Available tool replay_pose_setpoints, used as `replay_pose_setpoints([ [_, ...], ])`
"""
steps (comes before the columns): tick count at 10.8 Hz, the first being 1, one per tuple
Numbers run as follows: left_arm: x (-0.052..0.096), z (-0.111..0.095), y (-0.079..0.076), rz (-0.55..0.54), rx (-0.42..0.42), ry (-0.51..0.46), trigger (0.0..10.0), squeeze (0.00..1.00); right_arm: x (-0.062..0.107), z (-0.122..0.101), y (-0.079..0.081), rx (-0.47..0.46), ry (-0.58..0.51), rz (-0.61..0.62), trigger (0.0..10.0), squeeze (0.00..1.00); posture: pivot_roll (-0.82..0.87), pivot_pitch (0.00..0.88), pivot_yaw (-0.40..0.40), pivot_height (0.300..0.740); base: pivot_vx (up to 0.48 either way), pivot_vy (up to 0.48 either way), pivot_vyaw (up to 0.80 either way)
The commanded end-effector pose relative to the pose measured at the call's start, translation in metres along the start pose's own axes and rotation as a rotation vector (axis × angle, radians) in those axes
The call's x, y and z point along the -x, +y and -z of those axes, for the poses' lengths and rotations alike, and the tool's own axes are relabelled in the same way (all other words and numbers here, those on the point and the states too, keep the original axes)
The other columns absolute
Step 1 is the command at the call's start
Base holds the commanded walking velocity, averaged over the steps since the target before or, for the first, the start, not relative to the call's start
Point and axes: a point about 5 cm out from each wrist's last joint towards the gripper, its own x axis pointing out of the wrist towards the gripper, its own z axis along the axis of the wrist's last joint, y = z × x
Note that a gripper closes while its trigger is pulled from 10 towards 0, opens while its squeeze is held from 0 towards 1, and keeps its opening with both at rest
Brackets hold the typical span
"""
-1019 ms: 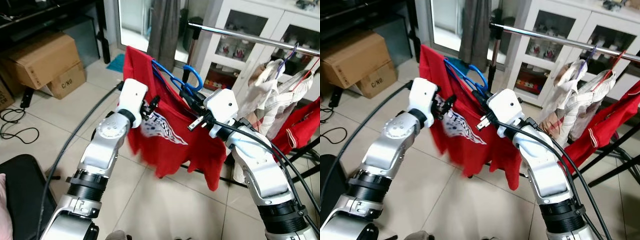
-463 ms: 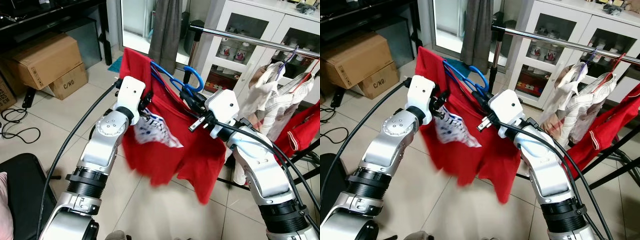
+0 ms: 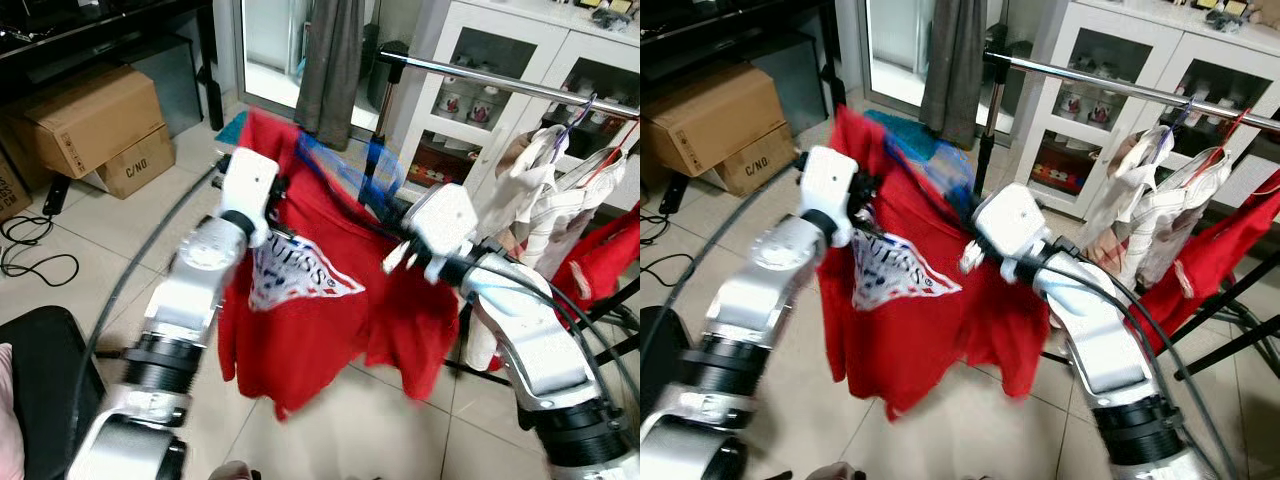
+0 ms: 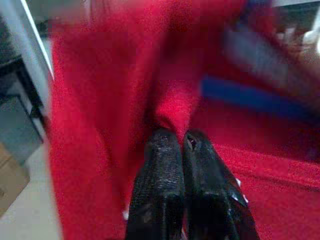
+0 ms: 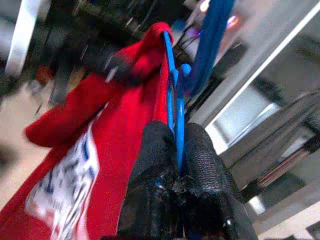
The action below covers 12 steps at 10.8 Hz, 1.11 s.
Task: Hang hanger
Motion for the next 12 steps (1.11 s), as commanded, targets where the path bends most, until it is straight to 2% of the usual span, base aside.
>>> replay_pose_setpoints([
  [1,0.000,-0.014,0.000,0.014,-0.012,-0.039,0.0,0.00,0.002,0.005,0.000,0.006,0.034,-0.015,10.0,0.00,0.05,0.000,-0.113,0.740,0.000,0.000,0.00],
  [2,0.003,-0.021,0.002,0.035,-0.032,-0.044,0.0,0.00,0.004,0.010,0.002,0.028,0.082,-0.061,10.0,0.00,0.05,0.000,-0.112,0.740,0.000,0.000,0.00],
  [3,0.008,-0.038,0.003,0.095,-0.026,-0.071,0.0,0.00,0.012,0.021,0.008,0.059,0.184,-0.166,10.0,0.00,0.05,0.000,-0.111,0.740,0.000,0.000,0.00],
  [5,0.012,-0.051,0.004,0.151,0.010,-0.097,0.0,0.00,0.019,0.026,0.007,0.057,0.226,-0.202,10.0,0.00,0.05,0.000,-0.111,0.740,0.000,0.000,0.00],
  [6,0.014,-0.063,0.020,0.108,-0.006,-0.099,0.0,0.00,0.029,0.030,0.000,0.002,0.235,-0.212,10.0,0.00,0.05,0.000,-0.111,0.740,0.000,0.000,0.00],
  [7,0.015,-0.069,0.028,0.091,0.018,-0.106,0.0,0.00,0.036,0.033,-0.004,0.034,0.281,-0.251,10.0,0.00,0.05,0.000,-0.107,0.740,0.000,0.000,0.00],
  [8,0.017,-0.067,0.022,0.160,-0.006,-0.072,0.0,0.00,0.033,0.029,-0.011,0.033,0.279,-0.219,10.0,0.00,0.05,0.000,-0.104,0.740,0.000,0.000,0.00],
  [9,0.014,-0.042,0.005,0.209,-0.107,0.033,0.0,0.00,0.019,0.015,-0.013,-0.016,0.219,-0.164,10.0,0.00,0.05,0.000,-0.098,0.740,0.000,0.000,0.00],
  [10,0.010,-0.024,-0.007,0.218,-0.144,0.093,0.0,0.00,0.008,0.005,-0.011,-0.095,0.196,-0.109,10.0,0.00,0.05,0.000,-0.098,0.740,0.000,0.000,0.00],
  [11,0.009,-0.015,-0.015,0.218,-0.183,0.123,0.0,0.00,0.002,0.002,-0.010,-0.154,0.223,-0.063,10.0,0.00,0.05,0.000,-0.095,0.740,0.000,0.000,0.00],
  [12,0.007,-0.011,-0.020,0.203,-0.241,0.136,0.0,0.00,0.003,0.007,-0.010,-0.091,0.333,-0.065,10.0,0.00,0.05,0.000,-0.092,0.740,0.000,0.000,0.00],
])
